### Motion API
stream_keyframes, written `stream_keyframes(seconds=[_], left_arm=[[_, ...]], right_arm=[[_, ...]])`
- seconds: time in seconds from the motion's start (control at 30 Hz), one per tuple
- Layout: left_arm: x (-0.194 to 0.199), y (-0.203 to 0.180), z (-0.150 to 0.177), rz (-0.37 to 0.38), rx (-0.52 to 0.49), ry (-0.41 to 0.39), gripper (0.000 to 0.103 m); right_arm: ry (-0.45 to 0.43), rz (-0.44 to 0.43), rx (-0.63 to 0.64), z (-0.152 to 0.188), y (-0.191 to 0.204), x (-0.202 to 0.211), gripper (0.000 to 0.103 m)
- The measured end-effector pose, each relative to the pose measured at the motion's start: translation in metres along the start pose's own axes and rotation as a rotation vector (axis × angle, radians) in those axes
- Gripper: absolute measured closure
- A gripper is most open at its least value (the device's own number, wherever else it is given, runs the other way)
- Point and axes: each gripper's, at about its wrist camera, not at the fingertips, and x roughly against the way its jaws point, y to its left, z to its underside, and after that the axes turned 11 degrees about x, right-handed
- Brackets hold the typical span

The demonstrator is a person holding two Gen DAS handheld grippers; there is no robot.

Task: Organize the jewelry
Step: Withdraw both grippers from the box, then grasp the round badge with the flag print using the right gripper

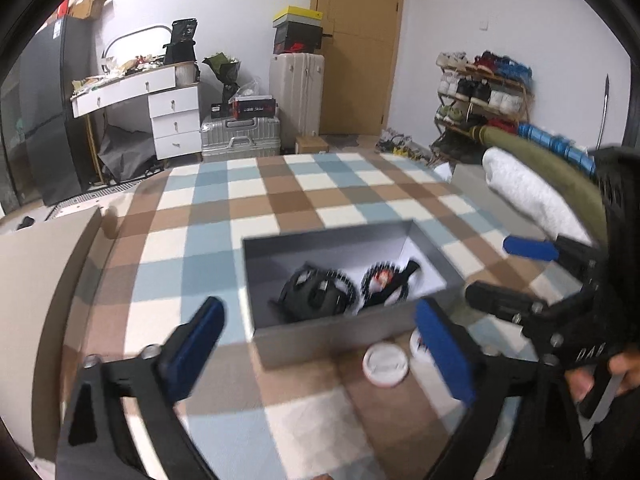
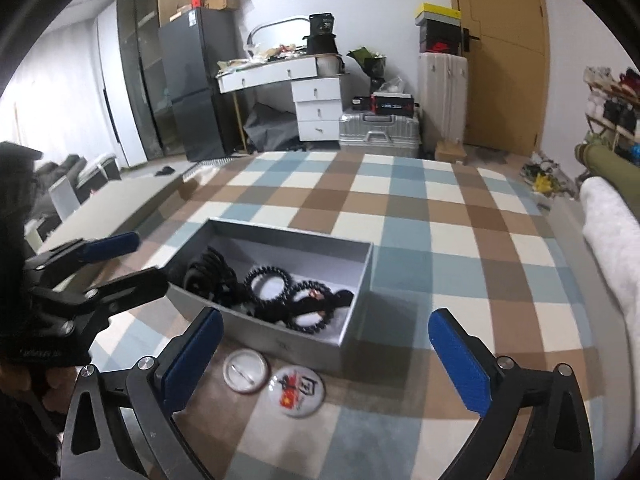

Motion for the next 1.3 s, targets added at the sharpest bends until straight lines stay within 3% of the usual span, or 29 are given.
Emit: stream_keyframes(seconds=[0.6,1.03,1.3], left_arm=[[-0.007,0.015,0.032,-0.027,0.008,0.075,0.001],[-0.008,0.016,0.035,-0.027,0.012,0.092,0.001],[-0.008,0.017,0.035,-0.029,0.016,0.096,0.001]], right_arm=[[0.195,-0.023,0.020,0.040,0.011,-0.040,0.000],[0.258,0.024,0.076,0.046,0.029,-0.054,0.000],[0.262,0.048,0.047,0.046,0.023,-0.056,0.000]])
